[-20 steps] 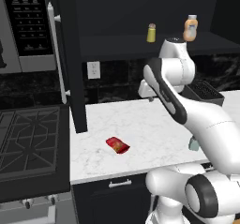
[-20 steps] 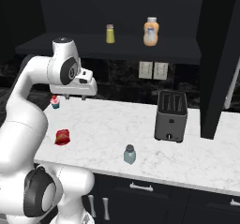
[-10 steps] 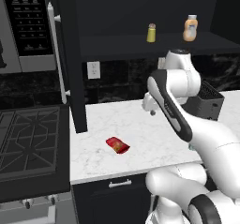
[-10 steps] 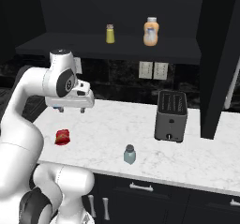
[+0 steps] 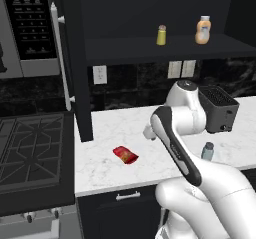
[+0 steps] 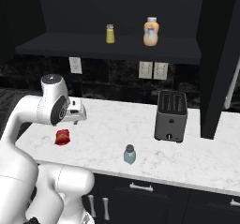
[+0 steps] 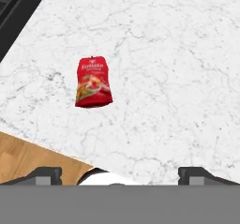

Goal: Put the shaker and condiment bottle from the counter next to their counterparts in the cabinet.

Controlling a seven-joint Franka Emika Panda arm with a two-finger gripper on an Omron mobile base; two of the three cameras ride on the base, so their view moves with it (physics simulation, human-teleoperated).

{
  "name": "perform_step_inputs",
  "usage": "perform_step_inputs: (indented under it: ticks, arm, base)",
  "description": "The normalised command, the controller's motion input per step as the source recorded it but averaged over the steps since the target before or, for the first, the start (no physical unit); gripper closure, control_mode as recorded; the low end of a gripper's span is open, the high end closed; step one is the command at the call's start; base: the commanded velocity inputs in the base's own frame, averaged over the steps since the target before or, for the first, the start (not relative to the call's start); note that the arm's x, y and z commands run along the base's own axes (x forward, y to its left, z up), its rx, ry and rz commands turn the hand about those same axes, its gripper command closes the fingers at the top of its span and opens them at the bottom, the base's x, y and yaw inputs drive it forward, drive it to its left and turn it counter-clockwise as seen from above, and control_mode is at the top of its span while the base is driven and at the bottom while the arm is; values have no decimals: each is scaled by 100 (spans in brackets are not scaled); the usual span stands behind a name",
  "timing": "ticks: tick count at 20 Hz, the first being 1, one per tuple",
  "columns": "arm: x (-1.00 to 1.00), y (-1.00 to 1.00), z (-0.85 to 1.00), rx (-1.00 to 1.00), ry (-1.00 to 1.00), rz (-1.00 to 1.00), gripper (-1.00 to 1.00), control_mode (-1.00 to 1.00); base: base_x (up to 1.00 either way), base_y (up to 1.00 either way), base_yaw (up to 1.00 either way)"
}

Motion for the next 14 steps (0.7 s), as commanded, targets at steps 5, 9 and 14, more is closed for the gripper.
perform_step_inputs:
  ticks: [5,9,14]
  arm:
    - [9,7,-6,0,0,0,-100,-100]
    - [48,26,-50,2,0,1,-100,-100]
    - [39,41,-27,0,7,6,-100,-100]
  base:
    - [0,0,0]
    - [0,0,0]
    - [0,0,0]
